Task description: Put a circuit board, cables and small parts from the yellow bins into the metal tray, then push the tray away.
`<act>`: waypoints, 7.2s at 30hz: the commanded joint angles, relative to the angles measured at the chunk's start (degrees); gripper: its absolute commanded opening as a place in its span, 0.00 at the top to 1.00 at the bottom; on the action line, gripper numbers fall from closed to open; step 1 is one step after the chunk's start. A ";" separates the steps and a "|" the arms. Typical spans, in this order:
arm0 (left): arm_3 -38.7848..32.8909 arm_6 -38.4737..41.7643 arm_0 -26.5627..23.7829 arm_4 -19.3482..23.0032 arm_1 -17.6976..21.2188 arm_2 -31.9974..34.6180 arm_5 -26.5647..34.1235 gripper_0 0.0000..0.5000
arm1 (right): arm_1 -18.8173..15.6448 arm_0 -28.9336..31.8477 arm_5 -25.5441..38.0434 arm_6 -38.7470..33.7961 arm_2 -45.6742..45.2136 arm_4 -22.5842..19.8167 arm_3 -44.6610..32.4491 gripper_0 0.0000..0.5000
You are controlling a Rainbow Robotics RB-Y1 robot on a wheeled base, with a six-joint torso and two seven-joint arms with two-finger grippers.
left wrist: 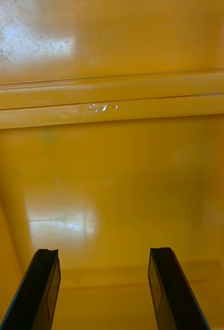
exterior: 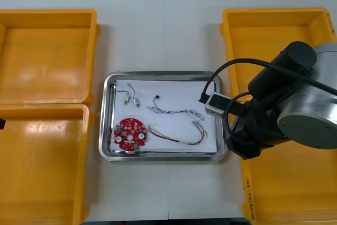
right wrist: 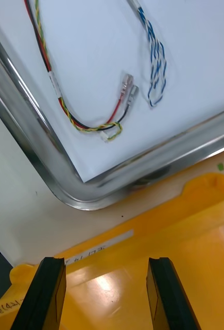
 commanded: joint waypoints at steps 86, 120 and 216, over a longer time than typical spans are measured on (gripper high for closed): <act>-1.57 -2.30 1.13 0.44 2.43 1.85 0.35 0.00 | 21.39 -19.10 -14.34 13.82 37.21 16.51 27.49 0.77; -1.57 -2.30 1.13 0.44 2.43 1.85 0.35 0.00 | 21.30 -24.19 -11.79 14.08 33.08 18.71 27.93 1.00; -1.57 -2.30 1.13 0.44 2.43 1.85 0.35 0.00 | 21.56 -42.83 -40.45 22.87 28.16 23.28 60.01 1.00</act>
